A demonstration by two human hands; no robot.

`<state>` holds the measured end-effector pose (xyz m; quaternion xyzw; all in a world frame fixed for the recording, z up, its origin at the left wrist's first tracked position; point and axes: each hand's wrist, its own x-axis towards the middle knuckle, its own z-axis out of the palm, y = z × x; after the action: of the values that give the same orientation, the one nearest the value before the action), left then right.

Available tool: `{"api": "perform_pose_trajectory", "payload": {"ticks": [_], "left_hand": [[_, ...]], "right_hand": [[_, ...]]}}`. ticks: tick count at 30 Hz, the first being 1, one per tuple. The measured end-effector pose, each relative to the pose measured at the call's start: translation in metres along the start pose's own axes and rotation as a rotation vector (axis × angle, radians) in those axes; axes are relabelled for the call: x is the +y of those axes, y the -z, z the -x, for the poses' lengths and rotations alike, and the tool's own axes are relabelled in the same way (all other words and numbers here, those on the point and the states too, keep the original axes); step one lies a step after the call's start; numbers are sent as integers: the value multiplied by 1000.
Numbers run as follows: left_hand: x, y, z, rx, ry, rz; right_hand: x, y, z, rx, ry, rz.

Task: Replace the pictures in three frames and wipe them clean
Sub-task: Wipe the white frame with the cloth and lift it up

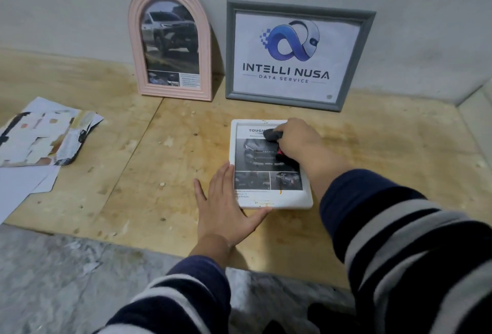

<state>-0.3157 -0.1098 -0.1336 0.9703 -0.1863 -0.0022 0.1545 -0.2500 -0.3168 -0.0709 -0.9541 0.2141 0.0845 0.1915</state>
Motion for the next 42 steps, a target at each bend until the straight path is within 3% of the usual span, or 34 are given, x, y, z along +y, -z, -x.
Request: {"api": "perform_pose_trajectory", "payload": {"ticks": [16, 18, 21, 23, 30, 34, 42], "left_hand": [[3, 3, 4, -22, 17, 20], [4, 3, 4, -23, 11, 13], [4, 4, 4, -9, 6, 32], [4, 5, 3, -8, 3, 41], [1, 2, 1, 7, 1, 33], [1, 3, 0, 1, -3, 48], [2, 5, 1, -29, 8, 54]], "right_hand": [[16, -13, 96, -208, 94, 61], [16, -7, 98, -251, 57, -99], [13, 11, 90, -285, -152, -604], [13, 16, 71, -214, -213, -708], [-19, 20, 7, 11, 38, -263], [-34, -2, 0, -36, 38, -55], [-27, -17, 31, -162, 200, 81]]}}
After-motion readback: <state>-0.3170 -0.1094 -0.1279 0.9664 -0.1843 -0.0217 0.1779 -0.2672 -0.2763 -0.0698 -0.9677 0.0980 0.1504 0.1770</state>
